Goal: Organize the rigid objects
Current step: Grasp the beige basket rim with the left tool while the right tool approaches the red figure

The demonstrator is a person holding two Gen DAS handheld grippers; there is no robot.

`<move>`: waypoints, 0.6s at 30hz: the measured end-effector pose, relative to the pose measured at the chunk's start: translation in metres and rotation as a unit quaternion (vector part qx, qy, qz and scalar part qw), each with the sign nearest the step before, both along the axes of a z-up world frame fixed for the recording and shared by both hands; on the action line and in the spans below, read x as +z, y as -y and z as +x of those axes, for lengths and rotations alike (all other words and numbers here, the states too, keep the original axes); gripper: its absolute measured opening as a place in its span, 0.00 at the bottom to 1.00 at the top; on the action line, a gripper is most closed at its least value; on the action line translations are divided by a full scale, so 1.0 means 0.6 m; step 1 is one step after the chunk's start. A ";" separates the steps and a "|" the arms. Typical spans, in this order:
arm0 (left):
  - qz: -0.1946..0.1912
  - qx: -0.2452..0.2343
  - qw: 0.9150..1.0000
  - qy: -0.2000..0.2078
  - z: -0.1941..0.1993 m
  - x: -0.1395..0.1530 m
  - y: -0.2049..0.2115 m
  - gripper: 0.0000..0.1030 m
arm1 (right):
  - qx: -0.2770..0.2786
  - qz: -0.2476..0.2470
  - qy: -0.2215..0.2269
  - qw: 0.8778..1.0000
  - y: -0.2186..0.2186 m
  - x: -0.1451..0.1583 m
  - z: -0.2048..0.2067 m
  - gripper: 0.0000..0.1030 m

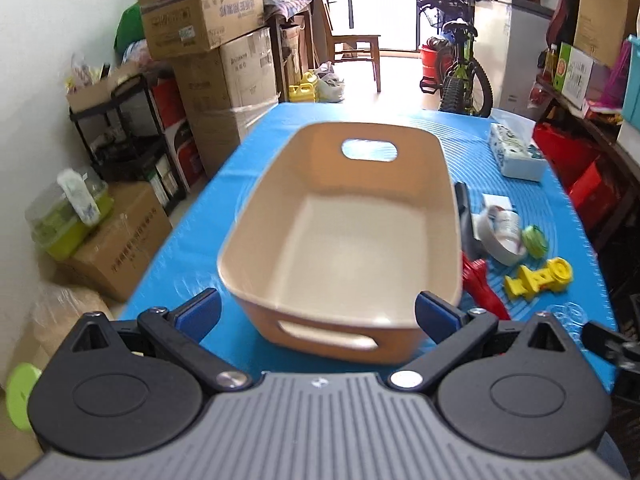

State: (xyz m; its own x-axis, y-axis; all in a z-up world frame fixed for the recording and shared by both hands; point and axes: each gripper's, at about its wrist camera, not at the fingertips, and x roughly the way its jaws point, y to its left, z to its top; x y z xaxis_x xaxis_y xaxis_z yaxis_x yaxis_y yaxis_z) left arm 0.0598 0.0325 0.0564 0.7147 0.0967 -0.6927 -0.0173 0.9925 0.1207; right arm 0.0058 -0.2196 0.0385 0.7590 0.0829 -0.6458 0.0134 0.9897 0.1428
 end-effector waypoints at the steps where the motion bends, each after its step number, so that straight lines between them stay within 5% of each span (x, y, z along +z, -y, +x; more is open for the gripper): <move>1: 0.005 -0.004 1.000 -0.002 0.011 0.003 -0.002 0.98 | 0.000 0.005 0.003 1.000 0.002 0.001 0.005 0.98; 8: -0.020 -0.011 1.000 -0.008 0.075 -0.009 -0.049 0.97 | 0.009 0.008 -0.003 1.000 0.001 -0.007 0.048 0.98; 11: -0.023 -0.002 1.000 -0.019 0.105 -0.023 -0.081 0.84 | 0.021 0.005 -0.010 1.000 -0.003 -0.016 0.066 0.98; 18: -0.038 0.008 0.998 -0.052 0.163 -0.049 -0.129 0.84 | 0.051 -0.013 -0.024 0.998 -0.025 -0.041 0.106 0.98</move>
